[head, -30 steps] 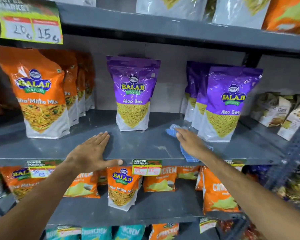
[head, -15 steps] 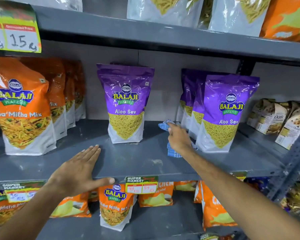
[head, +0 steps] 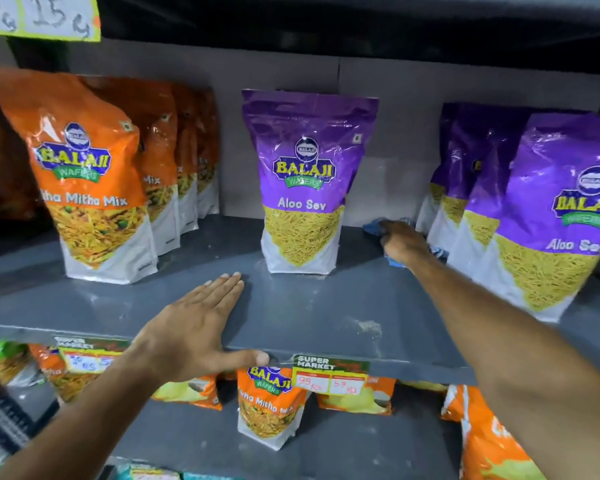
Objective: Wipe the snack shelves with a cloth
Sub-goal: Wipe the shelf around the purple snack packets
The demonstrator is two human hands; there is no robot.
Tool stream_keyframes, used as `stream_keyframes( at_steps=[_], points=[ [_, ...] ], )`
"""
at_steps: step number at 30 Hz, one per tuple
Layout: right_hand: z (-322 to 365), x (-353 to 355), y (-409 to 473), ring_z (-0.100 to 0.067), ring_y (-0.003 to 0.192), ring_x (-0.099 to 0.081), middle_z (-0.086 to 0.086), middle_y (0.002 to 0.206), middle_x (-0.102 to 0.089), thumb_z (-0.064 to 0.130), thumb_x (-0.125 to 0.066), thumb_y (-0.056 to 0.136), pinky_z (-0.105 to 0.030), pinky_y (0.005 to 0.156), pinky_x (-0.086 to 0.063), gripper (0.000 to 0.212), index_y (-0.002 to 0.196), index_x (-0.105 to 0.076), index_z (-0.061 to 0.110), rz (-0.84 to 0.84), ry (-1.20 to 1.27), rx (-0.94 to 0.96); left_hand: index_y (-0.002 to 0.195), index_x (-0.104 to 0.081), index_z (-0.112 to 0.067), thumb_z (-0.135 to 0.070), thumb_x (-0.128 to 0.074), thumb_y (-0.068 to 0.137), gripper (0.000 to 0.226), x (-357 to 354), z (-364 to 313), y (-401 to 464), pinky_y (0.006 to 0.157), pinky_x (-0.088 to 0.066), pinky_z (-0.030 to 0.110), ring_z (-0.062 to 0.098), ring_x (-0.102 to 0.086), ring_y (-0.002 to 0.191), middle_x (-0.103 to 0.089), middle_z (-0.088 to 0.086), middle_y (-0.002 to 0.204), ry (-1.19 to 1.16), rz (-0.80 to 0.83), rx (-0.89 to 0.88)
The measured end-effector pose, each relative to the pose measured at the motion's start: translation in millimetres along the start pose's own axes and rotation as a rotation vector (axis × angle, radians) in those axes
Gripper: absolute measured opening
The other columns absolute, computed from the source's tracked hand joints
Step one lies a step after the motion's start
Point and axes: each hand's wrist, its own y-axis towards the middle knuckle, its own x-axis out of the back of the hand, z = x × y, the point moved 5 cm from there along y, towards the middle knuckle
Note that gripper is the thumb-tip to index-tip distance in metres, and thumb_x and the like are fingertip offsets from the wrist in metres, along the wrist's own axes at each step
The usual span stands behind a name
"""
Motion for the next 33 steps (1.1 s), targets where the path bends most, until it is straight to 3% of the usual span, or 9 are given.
stream_keyframes(
  at_steps=[3, 9, 11, 14, 17, 19, 21, 25, 33],
  points=[
    [11, 2, -15, -0.038, 0.121, -0.059, -0.013, 0.139, -0.060, 0.017, -0.042, 0.091, -0.042, 0.097, -0.050, 0.045, 0.131, -0.058, 0.031, 0.031, -0.020, 0.035, 0.168, 0.006, -0.021, -0.113, -0.017, 0.061, 0.143, 1, -1, -2, 0.133, 0.001, 0.031, 0.005, 0.011, 0.161, 0.013, -0.009, 0.175, -0.005, 0.003, -0.003],
    [41, 6, -92, -0.039, 0.112, -0.063, -0.017, 0.124, -0.066, 0.015, -0.044, 0.097, -0.040, 0.081, -0.048, 0.027, 0.118, -0.061, 0.015, 0.014, -0.018, 0.143, 0.168, 0.006, -0.020, -0.111, -0.022, 0.065, 0.140, 3, -4, -3, 0.133, 0.001, 0.031, 0.008, 0.007, 0.162, 0.010, -0.006, 0.176, -0.017, 0.022, 0.001],
    [49, 13, -123, -0.037, 0.113, -0.064, -0.012, 0.125, -0.068, 0.014, -0.050, 0.097, -0.038, 0.085, -0.049, 0.031, 0.124, -0.064, 0.019, -0.002, 0.015, 0.220, 0.168, 0.006, -0.020, -0.111, -0.024, 0.066, 0.140, 5, -6, -5, 0.133, 0.000, 0.032, 0.009, 0.006, 0.162, 0.009, -0.005, 0.177, -0.021, 0.021, 0.006],
    [71, 43, -159, -0.016, 0.104, -0.067, 0.002, 0.112, -0.075, 0.017, -0.067, 0.090, -0.023, 0.084, -0.042, 0.024, 0.111, -0.076, 0.026, -0.013, 0.260, 0.334, 0.168, 0.004, -0.020, -0.108, -0.030, 0.069, 0.137, 7, -8, -7, 0.133, 0.000, 0.032, 0.011, 0.003, 0.163, 0.007, -0.005, 0.177, -0.039, 0.005, 0.021],
    [114, 73, -173, -0.006, 0.092, -0.070, 0.012, 0.095, -0.078, 0.028, -0.081, 0.077, -0.028, 0.083, -0.051, 0.019, 0.096, -0.079, 0.030, 0.059, 0.500, 0.418, 0.168, 0.003, -0.019, -0.112, -0.024, 0.063, 0.143, 6, -8, -5, 0.134, -0.002, 0.034, 0.012, 0.002, 0.163, 0.005, -0.003, 0.177, -0.042, 0.019, 0.021],
    [153, 78, -171, 0.000, 0.087, -0.069, 0.014, 0.089, -0.077, 0.028, -0.086, 0.074, -0.021, 0.083, -0.052, 0.021, 0.094, -0.080, 0.028, 0.075, 0.537, 0.473, 0.168, 0.002, -0.018, -0.113, -0.020, 0.061, 0.145, 4, -6, -4, 0.134, -0.004, 0.036, 0.012, 0.001, 0.163, 0.004, -0.002, 0.178, -0.038, 0.020, 0.020],
    [189, 73, -166, 0.003, 0.080, -0.066, 0.013, 0.084, -0.075, 0.020, -0.087, 0.073, -0.016, 0.078, -0.049, 0.021, 0.094, -0.081, 0.022, 0.080, 0.506, 0.506, 0.168, 0.002, -0.017, -0.112, -0.020, 0.062, 0.144, 3, -6, -4, 0.134, -0.005, 0.037, 0.013, 0.000, 0.163, 0.004, -0.001, 0.178, -0.027, 0.027, 0.019],
    [211, 55, -154, -0.008, 0.081, -0.067, 0.007, 0.085, -0.076, 0.019, -0.086, 0.072, -0.022, 0.073, -0.049, 0.023, 0.094, -0.082, 0.020, 0.110, 0.341, 0.517, 0.168, 0.002, -0.016, -0.113, -0.018, 0.062, 0.145, 4, -6, -3, 0.134, -0.007, 0.038, 0.014, -0.001, 0.164, 0.002, 0.001, 0.178, -0.016, 0.027, 0.022],
    [120, 81, -146, -0.007, 0.088, -0.070, 0.008, 0.092, -0.079, 0.025, -0.088, 0.070, -0.021, 0.076, -0.046, 0.024, 0.093, -0.082, 0.026, 0.121, 0.112, 0.368, 0.168, 0.003, -0.017, -0.111, -0.021, 0.064, 0.143, 5, -6, -6, 0.134, -0.003, 0.036, 0.014, 0.001, 0.164, 0.004, -0.001, 0.178, -0.025, 0.014, 0.006]
  ],
)
